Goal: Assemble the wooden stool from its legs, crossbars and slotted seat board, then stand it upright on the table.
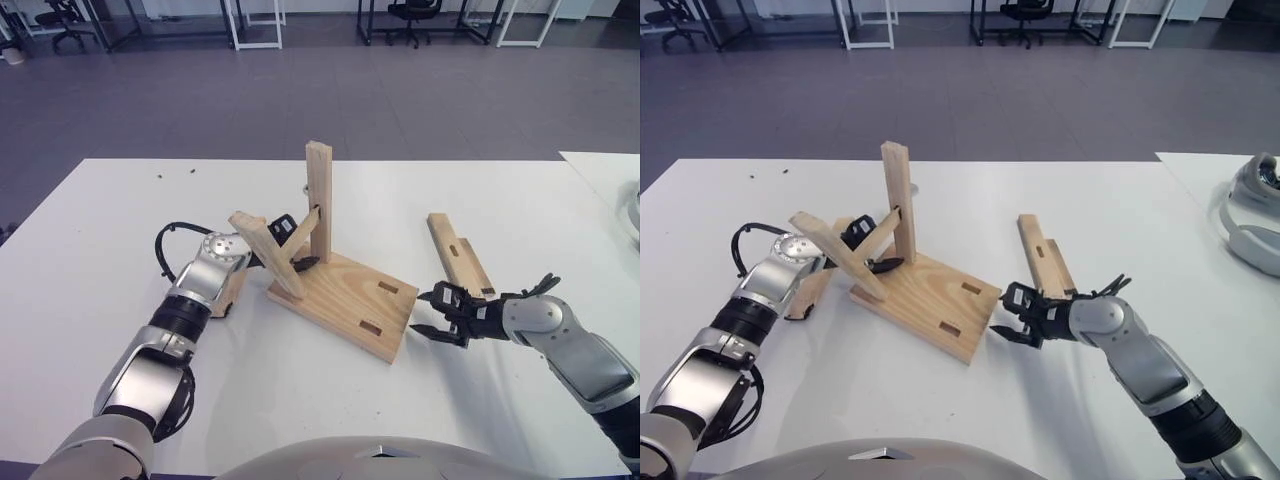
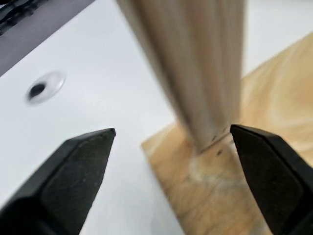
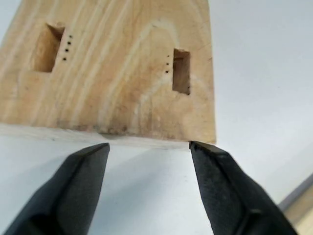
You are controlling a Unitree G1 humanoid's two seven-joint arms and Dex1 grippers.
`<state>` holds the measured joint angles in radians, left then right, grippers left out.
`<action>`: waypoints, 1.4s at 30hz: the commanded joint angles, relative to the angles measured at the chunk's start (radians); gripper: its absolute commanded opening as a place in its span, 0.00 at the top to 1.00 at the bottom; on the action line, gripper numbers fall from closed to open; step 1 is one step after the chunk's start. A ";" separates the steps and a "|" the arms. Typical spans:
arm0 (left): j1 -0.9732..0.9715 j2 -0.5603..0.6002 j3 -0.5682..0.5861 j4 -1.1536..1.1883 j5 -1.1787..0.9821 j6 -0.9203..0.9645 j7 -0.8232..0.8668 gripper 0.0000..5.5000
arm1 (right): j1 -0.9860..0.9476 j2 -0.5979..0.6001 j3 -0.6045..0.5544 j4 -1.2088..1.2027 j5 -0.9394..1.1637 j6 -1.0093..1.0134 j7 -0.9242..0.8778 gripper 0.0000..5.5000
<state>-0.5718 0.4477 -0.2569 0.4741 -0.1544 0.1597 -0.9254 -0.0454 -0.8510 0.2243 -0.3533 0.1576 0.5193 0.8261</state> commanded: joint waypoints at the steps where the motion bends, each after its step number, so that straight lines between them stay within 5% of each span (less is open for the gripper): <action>1: -0.025 0.128 0.099 0.016 -0.068 -0.015 -0.173 0.21 | -0.088 -0.008 -0.086 0.102 -0.018 -0.010 -0.026 0.44; 5: 0.013 0.248 0.114 0.039 0.028 -0.092 -0.156 0.21 | -0.241 0.080 -0.025 0.321 -0.130 -0.111 -0.097 0.44; 12: 0.325 0.433 -0.013 -0.510 0.166 0.071 -0.223 0.21 | -0.445 0.349 0.056 0.854 -0.196 -0.392 -0.114 0.44; 17: 0.251 0.203 -0.057 -0.393 0.255 0.054 0.017 0.21 | -0.329 0.346 0.086 0.742 -0.169 -0.443 0.030 0.44; 20: 0.178 0.028 -0.055 -0.222 0.294 -0.022 0.220 0.21 | -0.243 0.379 0.077 0.595 -0.175 -0.338 -0.042 0.44; 24: 0.123 -0.048 -0.040 -0.075 0.321 -0.091 0.338 0.21 | -0.156 0.437 0.007 0.413 -0.204 -0.198 -0.246 0.44; 28: 0.275 0.034 0.034 -0.279 0.288 -0.040 0.321 0.21 | -0.085 0.437 -0.251 0.182 -0.148 -0.070 -0.408 0.44; 33: 0.459 0.099 -0.008 -0.546 0.285 0.066 0.243 0.21 | -0.067 0.416 -0.516 0.332 -0.014 -0.070 -0.441 0.44; 42: 0.476 0.072 -0.056 -0.593 0.305 0.141 0.244 0.21 | -0.042 0.427 -0.496 0.570 0.012 -0.175 -0.391 0.44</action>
<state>-0.0935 0.5220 -0.2947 -0.1217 0.1317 0.2792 -0.6856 -0.0993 -0.4222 -0.2937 0.1902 0.1725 0.3617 0.4119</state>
